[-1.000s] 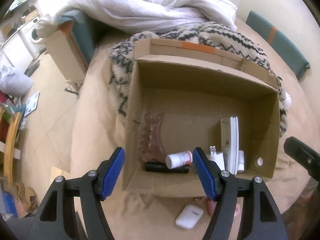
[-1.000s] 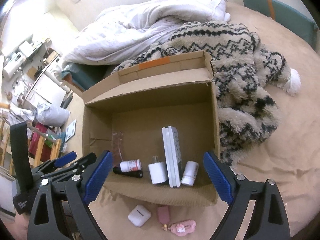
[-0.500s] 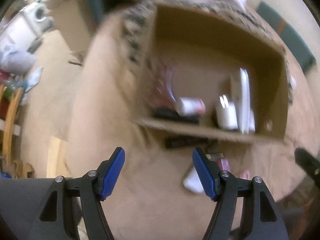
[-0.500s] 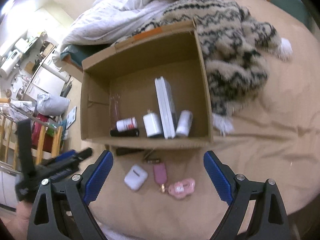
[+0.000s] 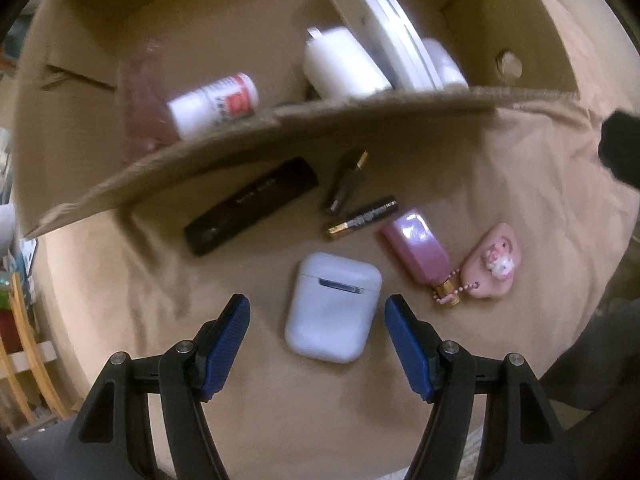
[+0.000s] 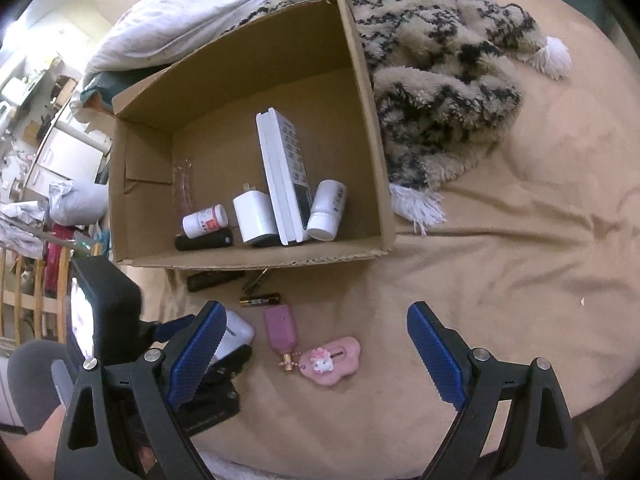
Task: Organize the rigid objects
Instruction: 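Withdraw both grippers from the box toward the remaining items, then grasp the white earbud case with the left gripper while the right gripper grasps the pink Hello Kitty clip, then carry the earbud case and pink clip over the box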
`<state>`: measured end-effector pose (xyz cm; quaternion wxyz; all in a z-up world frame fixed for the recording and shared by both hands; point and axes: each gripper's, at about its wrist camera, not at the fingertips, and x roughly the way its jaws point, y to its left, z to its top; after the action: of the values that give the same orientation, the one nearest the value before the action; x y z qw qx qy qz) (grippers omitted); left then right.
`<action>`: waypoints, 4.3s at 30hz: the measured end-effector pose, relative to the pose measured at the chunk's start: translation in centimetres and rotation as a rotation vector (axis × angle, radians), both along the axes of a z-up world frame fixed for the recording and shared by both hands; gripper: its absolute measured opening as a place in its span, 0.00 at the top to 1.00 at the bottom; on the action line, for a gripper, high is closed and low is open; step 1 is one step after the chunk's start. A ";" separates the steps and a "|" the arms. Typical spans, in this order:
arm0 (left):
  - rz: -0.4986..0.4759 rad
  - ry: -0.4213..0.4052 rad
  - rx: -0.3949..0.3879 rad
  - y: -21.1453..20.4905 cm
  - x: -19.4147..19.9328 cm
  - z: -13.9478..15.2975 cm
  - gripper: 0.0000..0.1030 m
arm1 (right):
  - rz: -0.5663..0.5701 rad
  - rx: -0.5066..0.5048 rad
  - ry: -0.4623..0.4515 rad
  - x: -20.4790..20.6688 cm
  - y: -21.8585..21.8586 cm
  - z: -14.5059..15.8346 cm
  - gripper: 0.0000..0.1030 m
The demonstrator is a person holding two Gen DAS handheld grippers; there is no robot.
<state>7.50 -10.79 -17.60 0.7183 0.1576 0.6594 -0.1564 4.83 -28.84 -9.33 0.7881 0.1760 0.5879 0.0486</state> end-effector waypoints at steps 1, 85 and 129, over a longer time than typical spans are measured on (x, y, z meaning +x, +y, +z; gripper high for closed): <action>-0.003 0.008 0.000 -0.1 0.0 -0.3 0.35 | 0.003 -0.002 0.002 0.1 0.1 -0.1 0.05; 0.374 -0.350 -0.115 9.4 -0.2 12.4 0.61 | 0.077 0.160 -0.425 -2.1 0.3 10.9 0.43; 0.333 -0.361 -0.087 5.3 11.0 7.4 0.61 | 0.153 -0.039 -0.106 8.1 4.2 0.3 0.43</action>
<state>18.45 -5.49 -10.17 0.8463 0.0411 0.5300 -0.0333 12.91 -24.60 -8.99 0.8152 0.1125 0.5581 0.1065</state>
